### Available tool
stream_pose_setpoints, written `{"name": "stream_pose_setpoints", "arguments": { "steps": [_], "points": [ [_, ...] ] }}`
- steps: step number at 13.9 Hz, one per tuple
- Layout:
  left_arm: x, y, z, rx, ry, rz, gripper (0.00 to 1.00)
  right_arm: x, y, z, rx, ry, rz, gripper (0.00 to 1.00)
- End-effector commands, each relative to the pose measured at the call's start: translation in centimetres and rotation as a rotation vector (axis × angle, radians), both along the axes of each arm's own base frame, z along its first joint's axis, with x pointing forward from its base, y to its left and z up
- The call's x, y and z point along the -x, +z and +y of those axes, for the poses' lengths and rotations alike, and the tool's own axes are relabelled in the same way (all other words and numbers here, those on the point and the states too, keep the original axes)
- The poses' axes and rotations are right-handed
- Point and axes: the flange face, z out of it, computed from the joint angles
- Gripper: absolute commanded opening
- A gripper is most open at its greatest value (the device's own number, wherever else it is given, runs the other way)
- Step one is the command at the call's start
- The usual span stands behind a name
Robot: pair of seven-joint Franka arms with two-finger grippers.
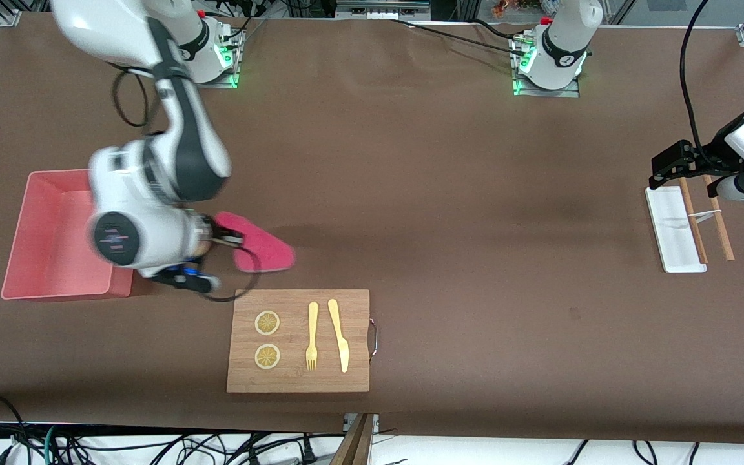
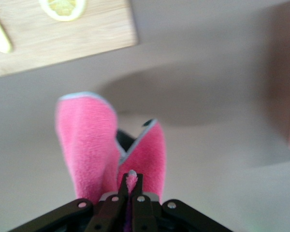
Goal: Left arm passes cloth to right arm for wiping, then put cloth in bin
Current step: 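Carry the cloth over the pink bin and open the right gripper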
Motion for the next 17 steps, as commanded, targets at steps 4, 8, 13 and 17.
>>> {"name": "stream_pose_setpoints", "arguments": {
  "steps": [4,8,13,17],
  "points": [
    [0.3,0.1,0.1,-0.038,-0.025,0.048,1.00,1.6,5.0,-16.4,-0.009,0.218,0.094,0.00],
    [0.2,0.2,-0.1,-0.067,-0.034,0.044,1.00,2.4,6.1,-25.7,0.032,0.366,0.125,0.00],
    [0.3,0.3,-1.2,-0.124,-0.066,0.041,1.00,2.6,1.8,-36.5,-0.020,0.469,0.106,0.00],
    [0.2,0.0,-1.0,-0.124,-0.066,0.046,1.00,2.2,-1.7,-37.2,-0.004,0.463,0.098,0.00]
  ]
}}
